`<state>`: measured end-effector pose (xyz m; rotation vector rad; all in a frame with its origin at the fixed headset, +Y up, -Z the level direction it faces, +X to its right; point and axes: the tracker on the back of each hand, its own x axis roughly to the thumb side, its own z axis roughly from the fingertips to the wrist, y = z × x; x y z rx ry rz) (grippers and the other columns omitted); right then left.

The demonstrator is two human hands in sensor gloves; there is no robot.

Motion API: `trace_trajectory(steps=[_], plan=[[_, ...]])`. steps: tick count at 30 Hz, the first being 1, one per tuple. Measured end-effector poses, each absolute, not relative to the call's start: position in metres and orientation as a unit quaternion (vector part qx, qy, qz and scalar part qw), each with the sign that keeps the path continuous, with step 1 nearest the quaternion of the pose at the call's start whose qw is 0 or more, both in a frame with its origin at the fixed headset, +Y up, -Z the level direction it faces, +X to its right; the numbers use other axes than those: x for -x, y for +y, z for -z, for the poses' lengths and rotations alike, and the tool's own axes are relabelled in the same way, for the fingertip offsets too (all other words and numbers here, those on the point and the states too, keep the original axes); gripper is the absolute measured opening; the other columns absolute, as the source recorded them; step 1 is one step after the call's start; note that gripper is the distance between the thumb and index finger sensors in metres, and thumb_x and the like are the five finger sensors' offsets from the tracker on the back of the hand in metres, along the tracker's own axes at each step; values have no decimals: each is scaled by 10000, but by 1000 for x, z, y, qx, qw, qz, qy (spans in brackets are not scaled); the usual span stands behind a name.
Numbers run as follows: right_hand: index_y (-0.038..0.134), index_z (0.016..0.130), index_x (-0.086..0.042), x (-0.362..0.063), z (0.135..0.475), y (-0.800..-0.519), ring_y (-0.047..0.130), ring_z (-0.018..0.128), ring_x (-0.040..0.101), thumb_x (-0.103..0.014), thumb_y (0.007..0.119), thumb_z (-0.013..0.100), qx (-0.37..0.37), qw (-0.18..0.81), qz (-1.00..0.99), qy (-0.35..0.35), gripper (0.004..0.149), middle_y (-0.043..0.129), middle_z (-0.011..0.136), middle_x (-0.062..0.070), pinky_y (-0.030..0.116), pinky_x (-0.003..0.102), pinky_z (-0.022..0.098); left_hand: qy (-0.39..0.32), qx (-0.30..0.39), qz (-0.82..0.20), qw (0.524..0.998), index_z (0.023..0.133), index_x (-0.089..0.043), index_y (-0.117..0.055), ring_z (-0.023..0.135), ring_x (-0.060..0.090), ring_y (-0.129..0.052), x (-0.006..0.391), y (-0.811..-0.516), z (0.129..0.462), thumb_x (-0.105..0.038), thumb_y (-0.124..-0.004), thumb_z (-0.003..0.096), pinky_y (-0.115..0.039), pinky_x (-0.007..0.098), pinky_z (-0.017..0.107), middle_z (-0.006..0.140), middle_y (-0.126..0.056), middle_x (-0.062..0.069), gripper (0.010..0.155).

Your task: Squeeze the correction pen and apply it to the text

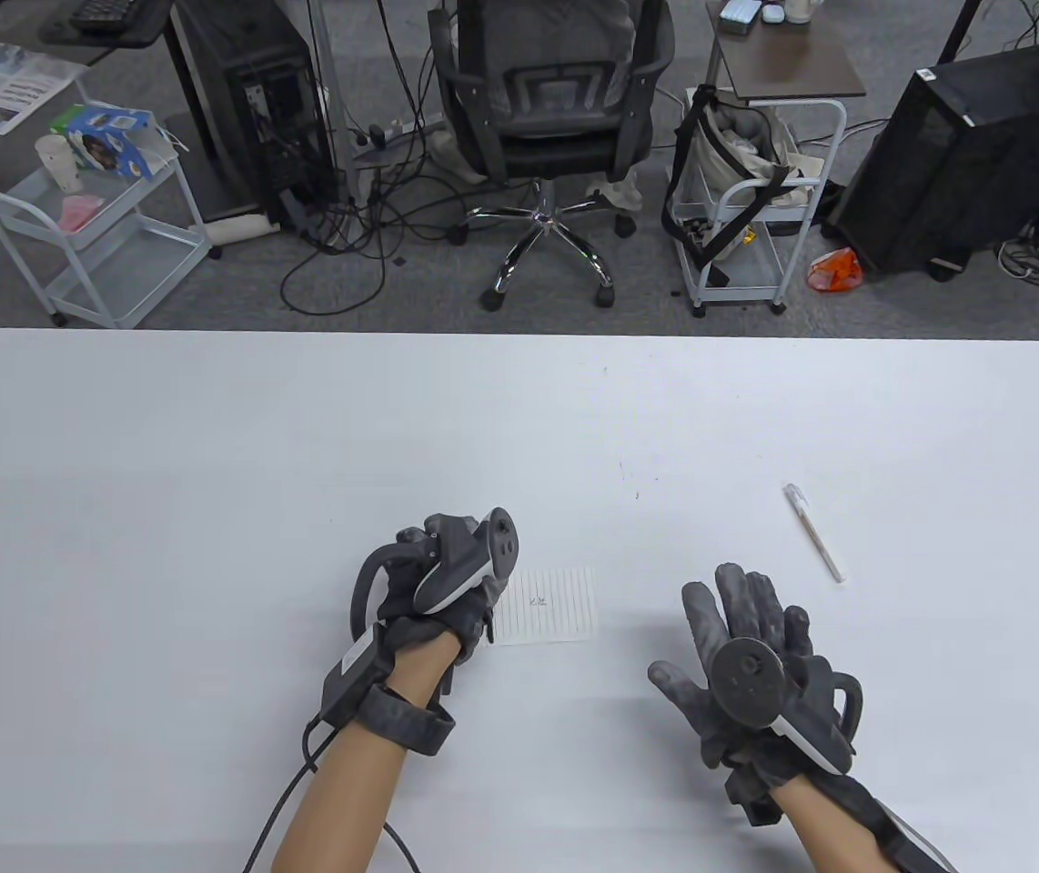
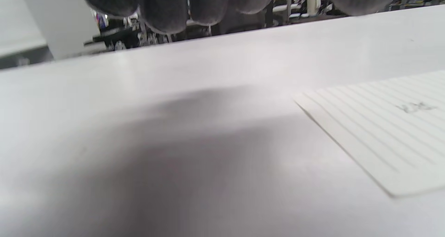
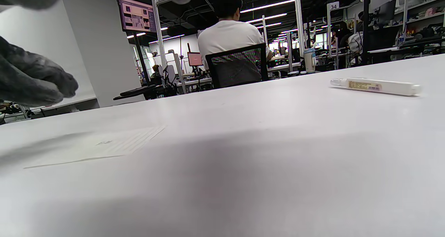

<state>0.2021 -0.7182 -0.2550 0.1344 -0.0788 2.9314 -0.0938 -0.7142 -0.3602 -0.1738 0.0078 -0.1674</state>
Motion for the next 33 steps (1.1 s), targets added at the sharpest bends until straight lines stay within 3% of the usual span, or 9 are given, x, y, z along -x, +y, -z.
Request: trace_trajectory(steps=[7, 15, 33], plan=[[310, 1060, -357, -201, 255, -718, 211, 1099, 367, -777, 574, 382, -47, 105, -993, -36, 839, 181, 1209, 21, 303, 658, 770, -65, 2, 15, 998, 1062, -291, -415, 1096, 419, -514, 118, -693, 311, -669, -635, 383, -548, 647, 726, 1188, -402, 63, 809], [310, 1059, -360, -198, 254, -720, 211, 1100, 365, -775, 576, 381, -51, 89, -994, -44, 838, 181, 1209, 6, 301, 658, 771, -94, -44, -23, 994, 1077, -290, -345, 1113, 438, -334, 148, -708, 265, -687, -609, 390, -479, 664, 740, 1198, -277, 60, 836], [314, 1053, -379, -197, 265, -725, 191, 1111, 348, -765, 591, 371, -37, 63, -997, -29, 832, 176, 1213, -19, 273, 655, 788, -107, -38, -51, 992, 1075, -299, -287, 1111, 432, -285, 160, -719, 257, -702, -563, 384, -411, 684, 737, 1195, -233, 56, 847]])
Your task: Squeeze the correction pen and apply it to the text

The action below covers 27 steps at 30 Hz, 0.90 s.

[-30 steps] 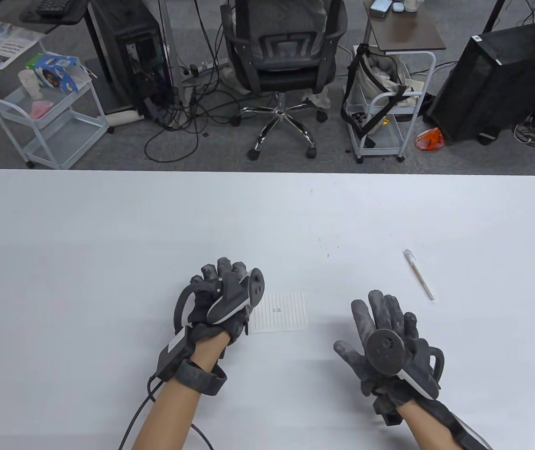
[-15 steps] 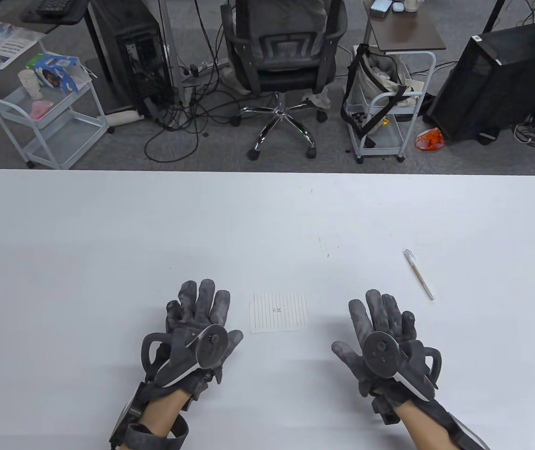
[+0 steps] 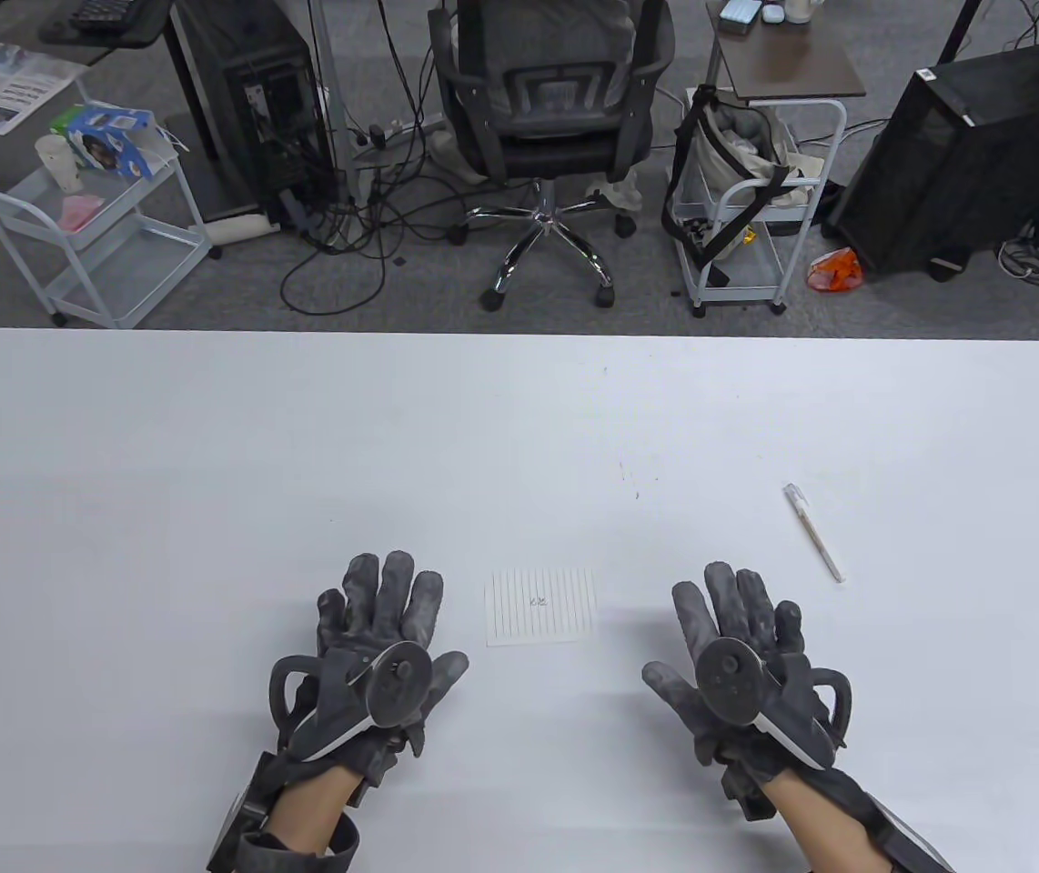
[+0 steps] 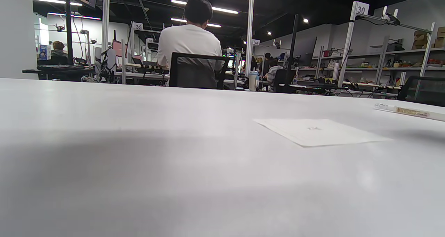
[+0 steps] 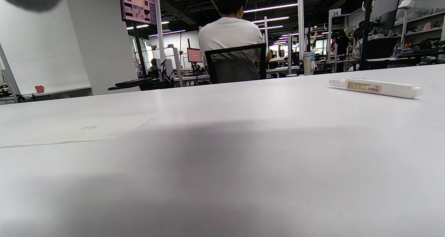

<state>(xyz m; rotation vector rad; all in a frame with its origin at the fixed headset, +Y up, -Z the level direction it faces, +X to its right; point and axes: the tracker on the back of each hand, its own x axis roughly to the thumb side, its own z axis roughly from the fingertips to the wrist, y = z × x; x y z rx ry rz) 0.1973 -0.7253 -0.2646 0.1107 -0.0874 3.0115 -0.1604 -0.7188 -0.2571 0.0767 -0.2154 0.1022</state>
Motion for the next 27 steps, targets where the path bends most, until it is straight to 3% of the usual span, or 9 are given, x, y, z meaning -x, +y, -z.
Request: trace_trajectory(steps=[5, 14, 20, 27], plan=[[311, 1052, -390, -213, 291, -707, 190, 1119, 342, -763, 593, 367, -1, 42, -998, -39, 830, 177, 1216, -34, 276, 650, 799, -102, -34, -48, 993, 1075, -301, -290, 1112, 430, -286, 163, -719, 259, -705, -563, 383, -415, 680, 738, 1196, -234, 56, 846], [362, 1050, -384, -266, 350, -667, 225, 1131, 325, -729, 646, 365, 129, 118, -983, -62, 818, 230, 1223, -39, 289, 642, 813, -112, -34, -45, 992, 1076, -306, -290, 1114, 430, -288, 158, -717, 257, -707, -562, 384, -413, 685, 738, 1198, -239, 54, 845], [383, 1046, -380, -290, 374, -687, 336, 1129, 318, -711, 696, 360, 201, 94, -974, -41, 824, 282, 1221, -41, 387, 609, 819, -110, -34, -45, 992, 1077, -305, -297, 1114, 435, -291, 158, -717, 257, -707, -564, 384, -414, 687, 736, 1199, -246, 54, 845], [470, 1030, -346, -308, 389, -721, 499, 1089, 309, -643, 790, 358, 254, 59, -965, -21, 802, 456, 1188, -29, 490, 568, 801, -105, -32, -51, 993, 1077, -300, -313, 1111, 438, -299, 160, -717, 258, -705, -568, 384, -421, 686, 734, 1198, -257, 57, 842]])
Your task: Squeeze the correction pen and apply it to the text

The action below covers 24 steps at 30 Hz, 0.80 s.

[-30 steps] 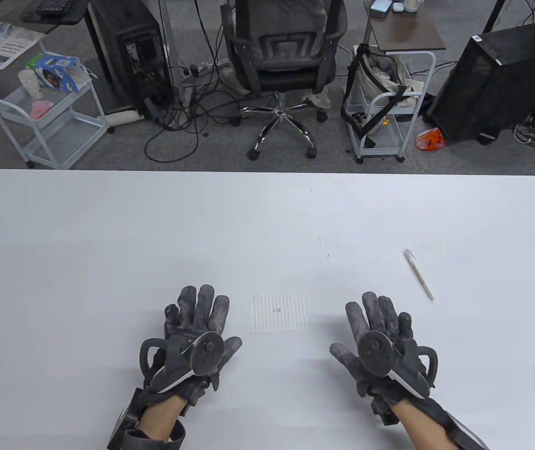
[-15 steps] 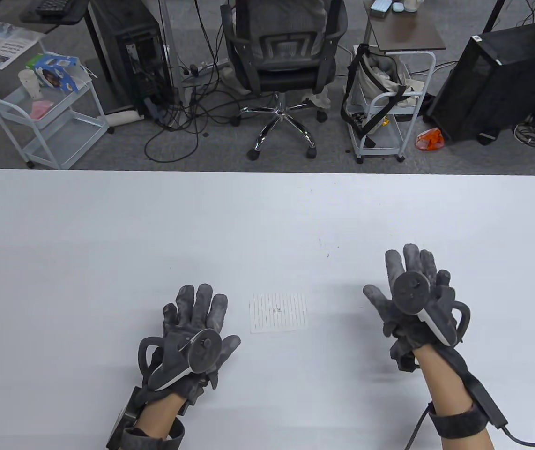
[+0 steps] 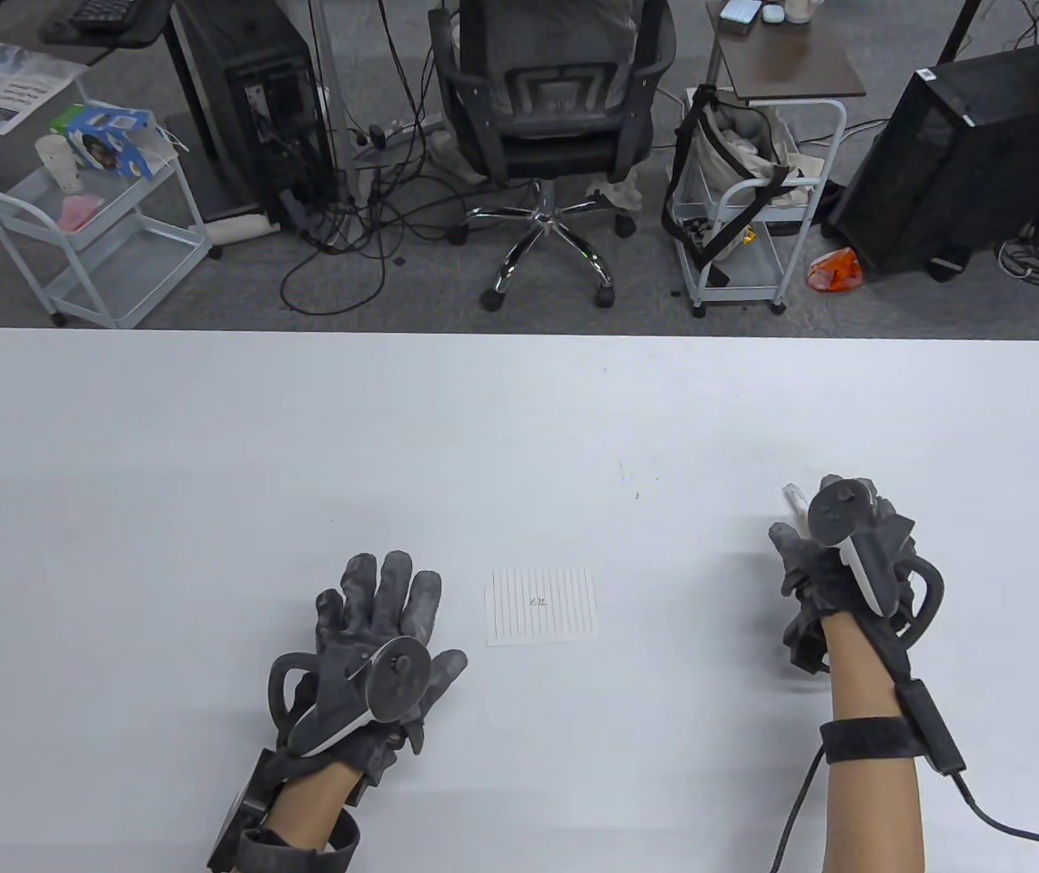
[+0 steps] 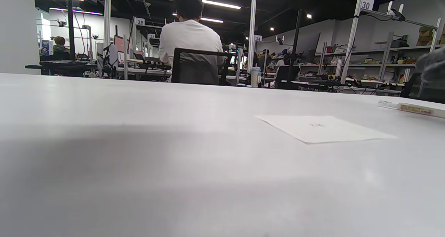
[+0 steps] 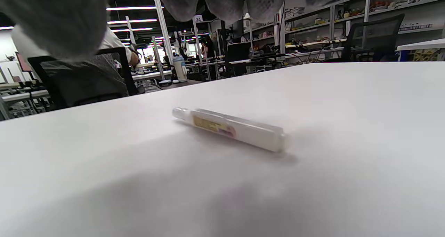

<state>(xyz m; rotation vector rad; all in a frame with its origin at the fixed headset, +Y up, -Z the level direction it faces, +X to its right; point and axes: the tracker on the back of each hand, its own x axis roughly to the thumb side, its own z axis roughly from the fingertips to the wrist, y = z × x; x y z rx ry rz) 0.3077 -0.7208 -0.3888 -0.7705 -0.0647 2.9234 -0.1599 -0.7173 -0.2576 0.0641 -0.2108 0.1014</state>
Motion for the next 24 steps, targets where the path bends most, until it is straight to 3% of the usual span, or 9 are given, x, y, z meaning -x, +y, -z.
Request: trace_trajectory(steps=[7, 11, 17, 24], plan=[[631, 971, -280, -311, 398, -746, 712, 965, 303, -562, 865, 349, 286, -14, -958, 18, 722, 697, 1069, 3, 613, 504, 744, -105, -30, -49, 993, 1078, -299, -322, 1111, 439, -301, 160, -718, 258, -705, -569, 385, -424, 686, 735, 1199, -263, 56, 840], [764, 878, -265, -312, 402, -752, 858, 820, 307, -497, 879, 365, 301, -32, -952, 34, 575, 862, 931, 18, 694, 479, 680, -103, -32, -51, 993, 1077, -299, -324, 1112, 438, -303, 161, -717, 258, -704, -570, 385, -425, 685, 735, 1199, -266, 58, 839], [824, 795, -247, -305, 405, -753, 940, 640, 295, -417, 894, 381, 299, -36, -954, 17, 453, 934, 775, 35, 753, 470, 591, -102, -31, -50, 993, 1077, -297, -325, 1111, 440, -304, 161, -717, 259, -704, -570, 385, -430, 684, 735, 1199, -269, 58, 840], [838, 758, -223, -299, 399, -749, 974, 546, 268, -435, 912, 355, 275, -33, -961, -8, 462, 971, 686, 33, 793, 455, 546, -103, -35, -52, 993, 1077, -294, -333, 1110, 440, -308, 161, -716, 258, -704, -571, 385, -436, 681, 735, 1199, -274, 59, 839]])
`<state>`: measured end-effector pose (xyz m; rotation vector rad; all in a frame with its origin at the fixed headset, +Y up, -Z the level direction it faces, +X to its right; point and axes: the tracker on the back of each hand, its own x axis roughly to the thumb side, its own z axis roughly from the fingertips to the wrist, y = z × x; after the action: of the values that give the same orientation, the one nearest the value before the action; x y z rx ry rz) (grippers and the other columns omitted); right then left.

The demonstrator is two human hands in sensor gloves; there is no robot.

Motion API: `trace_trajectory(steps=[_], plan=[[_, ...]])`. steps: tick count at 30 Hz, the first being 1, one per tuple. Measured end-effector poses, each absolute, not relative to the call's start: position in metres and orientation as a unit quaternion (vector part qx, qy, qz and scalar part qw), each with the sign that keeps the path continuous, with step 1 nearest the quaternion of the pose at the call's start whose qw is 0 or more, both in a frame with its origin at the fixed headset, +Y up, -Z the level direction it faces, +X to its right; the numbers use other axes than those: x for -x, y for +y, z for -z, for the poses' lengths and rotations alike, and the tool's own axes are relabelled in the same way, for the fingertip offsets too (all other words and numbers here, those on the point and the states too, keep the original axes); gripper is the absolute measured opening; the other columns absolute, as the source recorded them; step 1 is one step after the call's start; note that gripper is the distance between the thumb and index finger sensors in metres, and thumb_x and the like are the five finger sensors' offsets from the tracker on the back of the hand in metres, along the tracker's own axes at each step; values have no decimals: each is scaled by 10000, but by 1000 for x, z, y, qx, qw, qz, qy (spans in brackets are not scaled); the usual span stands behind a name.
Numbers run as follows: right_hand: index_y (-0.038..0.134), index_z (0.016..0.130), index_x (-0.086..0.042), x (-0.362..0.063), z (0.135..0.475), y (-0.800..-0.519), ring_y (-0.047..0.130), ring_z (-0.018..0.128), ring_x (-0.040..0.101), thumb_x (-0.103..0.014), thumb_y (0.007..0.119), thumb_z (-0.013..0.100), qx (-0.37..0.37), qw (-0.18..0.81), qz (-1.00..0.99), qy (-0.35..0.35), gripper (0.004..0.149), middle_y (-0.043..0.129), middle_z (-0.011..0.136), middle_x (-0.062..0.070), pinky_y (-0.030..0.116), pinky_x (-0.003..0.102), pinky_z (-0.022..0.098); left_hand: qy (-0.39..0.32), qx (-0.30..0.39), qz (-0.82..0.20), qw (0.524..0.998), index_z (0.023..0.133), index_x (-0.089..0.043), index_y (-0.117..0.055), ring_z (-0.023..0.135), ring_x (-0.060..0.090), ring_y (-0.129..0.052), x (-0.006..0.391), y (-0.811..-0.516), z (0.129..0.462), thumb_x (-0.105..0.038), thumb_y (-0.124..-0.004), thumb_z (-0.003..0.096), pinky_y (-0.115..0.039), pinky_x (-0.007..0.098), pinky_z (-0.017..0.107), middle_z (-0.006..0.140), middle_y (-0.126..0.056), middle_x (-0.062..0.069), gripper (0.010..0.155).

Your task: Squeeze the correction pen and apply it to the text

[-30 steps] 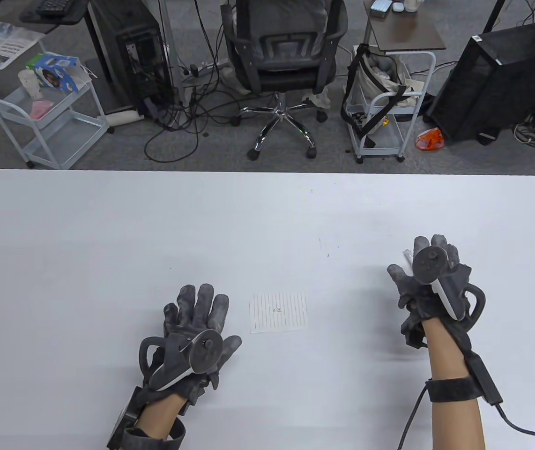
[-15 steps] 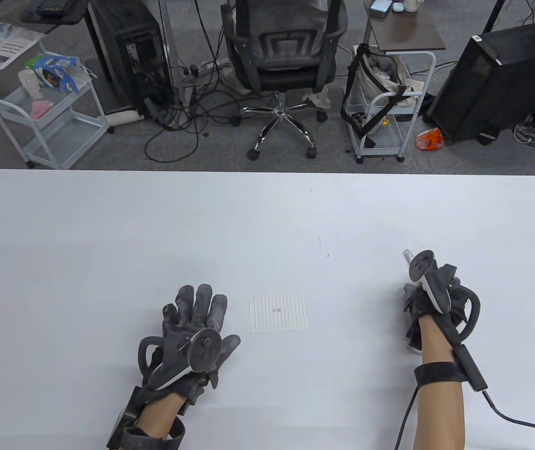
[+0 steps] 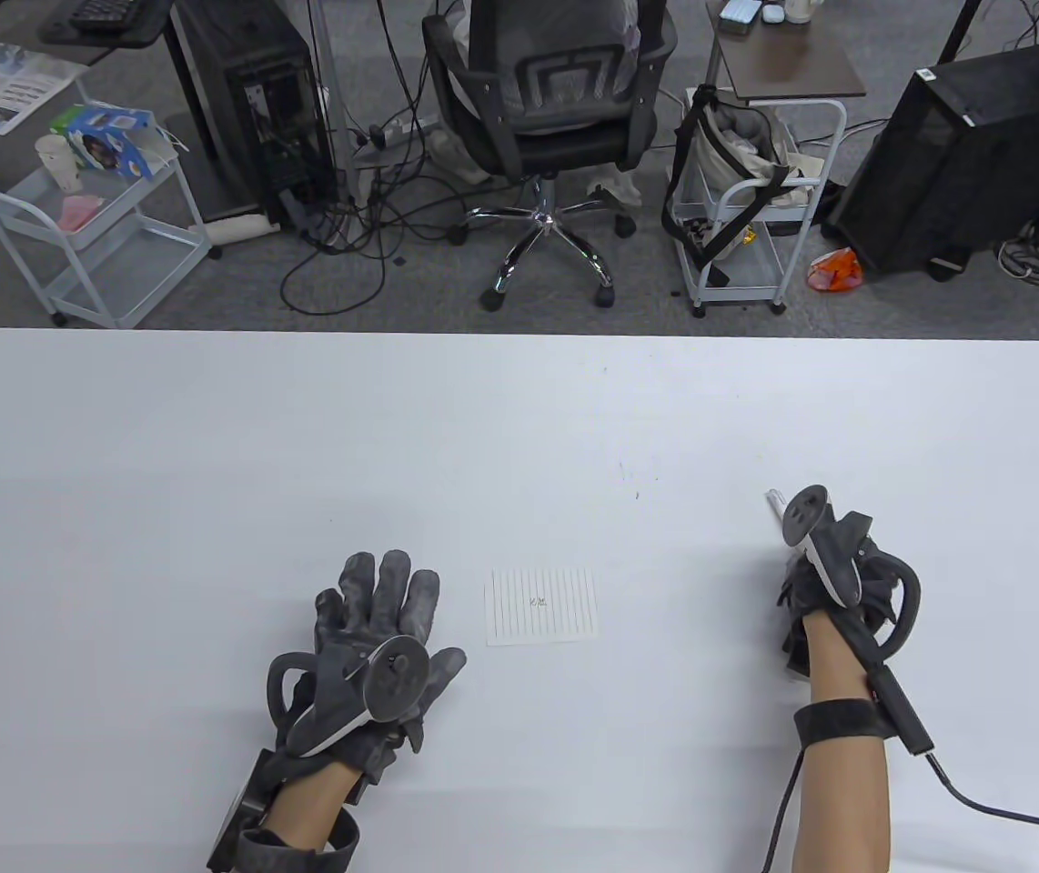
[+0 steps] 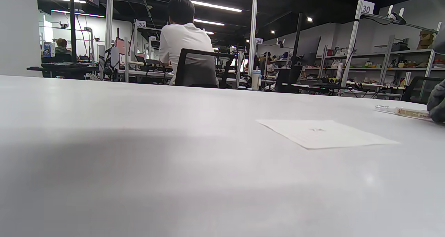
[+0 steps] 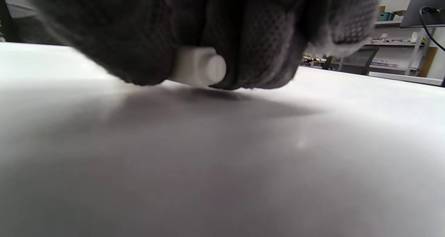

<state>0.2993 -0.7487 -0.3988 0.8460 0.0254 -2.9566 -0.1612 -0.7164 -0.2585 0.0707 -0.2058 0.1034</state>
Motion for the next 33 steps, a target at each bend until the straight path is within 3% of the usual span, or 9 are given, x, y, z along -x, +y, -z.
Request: trace_trajectory(steps=[7, 16, 22, 28, 33], plan=[[870, 714, -203, -276, 371, -712, 1003, 469, 256, -462, 928, 334, -159, 15, 983, 92, 464, 1003, 613, 28, 829, 460, 482, -100, -35, -48, 993, 1077, -294, -334, 1111, 439, -305, 162, -716, 259, -703, -571, 385, -435, 680, 736, 1199, -273, 56, 838], [875, 714, -206, -221, 309, -669, 1001, 472, 256, -466, 933, 337, -12, -67, 982, 174, 461, 1004, 614, 26, 826, 461, 485, -107, -40, -21, 993, 1076, -294, -338, 1112, 430, -301, 159, -718, 257, -701, -573, 385, -428, 676, 739, 1197, -273, 59, 836], [882, 709, -203, -192, 287, -667, 999, 470, 262, -462, 940, 337, 80, -148, 972, 165, 457, 1005, 609, 35, 821, 466, 485, -110, -41, -13, 993, 1076, -292, -343, 1110, 429, -304, 158, -719, 255, -700, -573, 385, -430, 675, 737, 1196, -279, 61, 834], [892, 699, -212, -160, 264, -686, 1002, 469, 258, -464, 946, 328, 216, -103, 961, 137, 452, 1010, 602, 27, 823, 463, 487, -123, -34, 2, 992, 1076, -295, -344, 1111, 429, -303, 152, -722, 254, -700, -574, 385, -432, 673, 738, 1197, -276, 59, 833], [892, 699, -218, -138, 251, -688, 1004, 473, 255, -464, 946, 323, 281, -52, 949, 134, 452, 1012, 604, 22, 824, 461, 491, -154, -21, 4, 988, 1076, -316, -346, 1115, 422, -286, 144, -723, 250, -696, -585, 385, -425, 671, 744, 1198, -263, 59, 824]])
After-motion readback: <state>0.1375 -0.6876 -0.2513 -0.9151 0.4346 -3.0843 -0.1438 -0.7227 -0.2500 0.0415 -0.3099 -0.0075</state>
